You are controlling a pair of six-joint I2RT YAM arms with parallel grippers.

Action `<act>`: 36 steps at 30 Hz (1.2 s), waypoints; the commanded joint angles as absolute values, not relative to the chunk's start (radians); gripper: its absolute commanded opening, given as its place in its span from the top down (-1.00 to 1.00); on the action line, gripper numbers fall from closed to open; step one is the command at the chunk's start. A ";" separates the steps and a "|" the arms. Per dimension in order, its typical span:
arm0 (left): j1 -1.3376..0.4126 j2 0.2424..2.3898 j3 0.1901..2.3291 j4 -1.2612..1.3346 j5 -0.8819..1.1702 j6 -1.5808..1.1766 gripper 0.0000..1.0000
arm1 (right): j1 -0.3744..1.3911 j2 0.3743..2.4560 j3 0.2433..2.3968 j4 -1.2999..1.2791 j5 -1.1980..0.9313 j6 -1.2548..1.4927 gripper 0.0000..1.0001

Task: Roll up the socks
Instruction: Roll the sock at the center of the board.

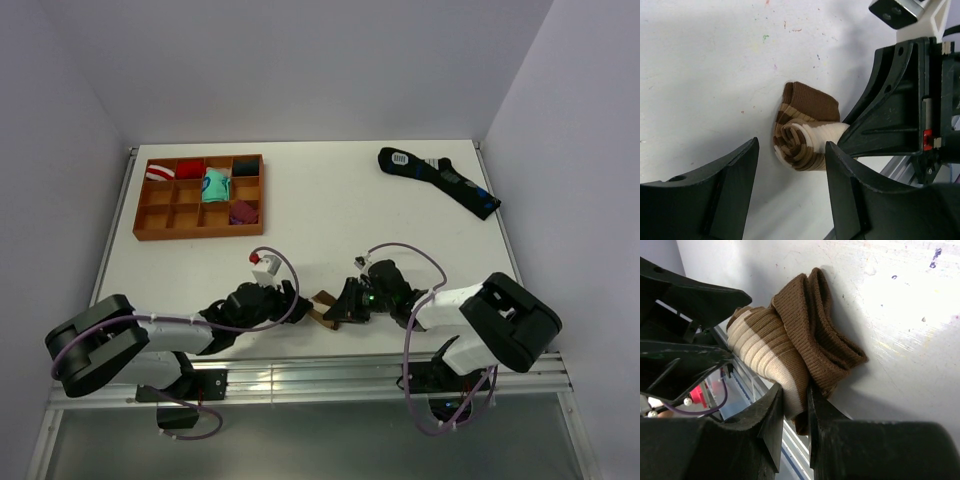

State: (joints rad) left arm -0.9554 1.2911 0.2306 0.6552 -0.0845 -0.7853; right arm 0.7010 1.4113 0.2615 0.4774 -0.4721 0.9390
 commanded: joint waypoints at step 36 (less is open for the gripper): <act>-0.979 1.598 0.425 0.513 -0.063 -0.729 0.91 | 0.661 1.410 0.250 0.181 -0.364 0.824 0.25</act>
State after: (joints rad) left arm -0.9703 1.5574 0.3794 0.7364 -0.0757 -0.7464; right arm 0.6449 1.3987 0.2703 0.4351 -0.5205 0.9119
